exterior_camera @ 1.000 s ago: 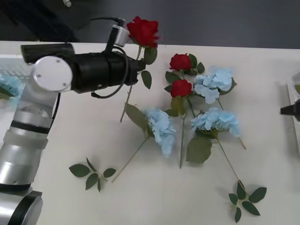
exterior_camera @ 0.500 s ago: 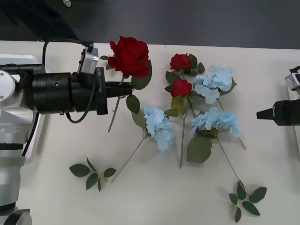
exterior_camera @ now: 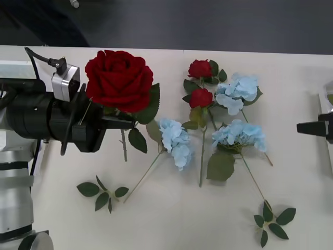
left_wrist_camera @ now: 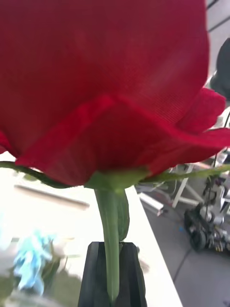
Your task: Put the red flowers into the right box and the blue flowers into the left box
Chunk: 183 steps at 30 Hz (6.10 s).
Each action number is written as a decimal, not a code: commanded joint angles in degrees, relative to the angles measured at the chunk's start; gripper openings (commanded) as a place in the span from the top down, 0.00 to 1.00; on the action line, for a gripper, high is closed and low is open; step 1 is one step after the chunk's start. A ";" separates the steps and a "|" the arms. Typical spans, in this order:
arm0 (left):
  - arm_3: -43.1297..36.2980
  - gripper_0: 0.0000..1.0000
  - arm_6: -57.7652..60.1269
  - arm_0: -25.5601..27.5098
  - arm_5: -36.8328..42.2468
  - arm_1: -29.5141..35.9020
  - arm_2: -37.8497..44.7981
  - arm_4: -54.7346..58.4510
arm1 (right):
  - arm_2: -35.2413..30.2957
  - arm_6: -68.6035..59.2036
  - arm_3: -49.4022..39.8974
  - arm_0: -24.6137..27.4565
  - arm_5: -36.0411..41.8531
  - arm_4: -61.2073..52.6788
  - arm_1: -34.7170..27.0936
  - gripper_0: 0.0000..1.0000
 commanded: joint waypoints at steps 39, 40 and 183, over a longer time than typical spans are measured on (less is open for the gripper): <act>-2.32 1.00 -2.24 -2.64 -4.07 -8.28 -6.47 -9.18 | 69.32 6.14 -12.95 -28.08 -56.75 14.39 0.52 0.07; -2.32 1.00 -2.24 -2.64 -4.07 -8.28 -6.47 -9.18 | 70.20 6.14 -12.68 -28.70 -56.93 14.48 1.22 0.07; -15.06 0.00 42.63 6.15 -16.64 -0.43 -31.96 -85.55 | -3.02 -33.67 27.92 -9.36 9.43 67.92 3.42 1.00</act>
